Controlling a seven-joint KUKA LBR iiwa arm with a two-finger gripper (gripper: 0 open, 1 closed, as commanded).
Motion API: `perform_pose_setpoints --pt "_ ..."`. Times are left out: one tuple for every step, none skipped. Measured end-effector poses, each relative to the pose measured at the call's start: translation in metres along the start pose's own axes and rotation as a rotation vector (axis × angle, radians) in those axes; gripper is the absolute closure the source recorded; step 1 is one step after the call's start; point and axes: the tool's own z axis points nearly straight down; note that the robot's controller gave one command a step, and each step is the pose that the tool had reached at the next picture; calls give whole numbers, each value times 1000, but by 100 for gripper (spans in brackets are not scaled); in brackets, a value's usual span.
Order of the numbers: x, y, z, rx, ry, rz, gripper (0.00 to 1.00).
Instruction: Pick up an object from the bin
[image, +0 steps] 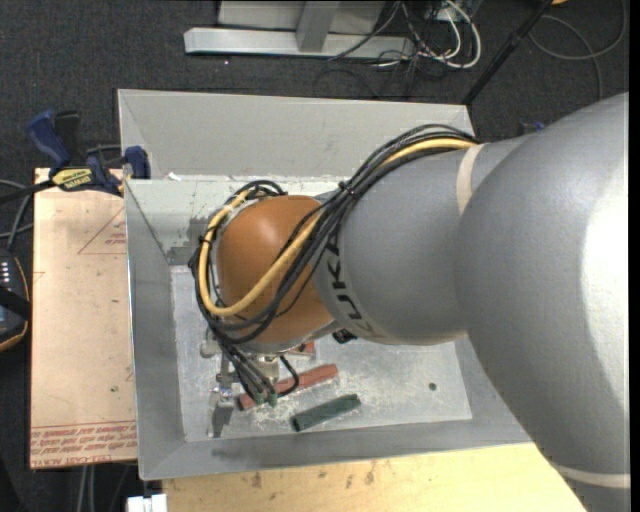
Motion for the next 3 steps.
perform_pose_setpoints --pt "-55 -63 64 -18 -23 10 0" --pt "-54 -62 64 -15 -24 7 0" --pt "-55 -91 52 -8 -11 102 0"
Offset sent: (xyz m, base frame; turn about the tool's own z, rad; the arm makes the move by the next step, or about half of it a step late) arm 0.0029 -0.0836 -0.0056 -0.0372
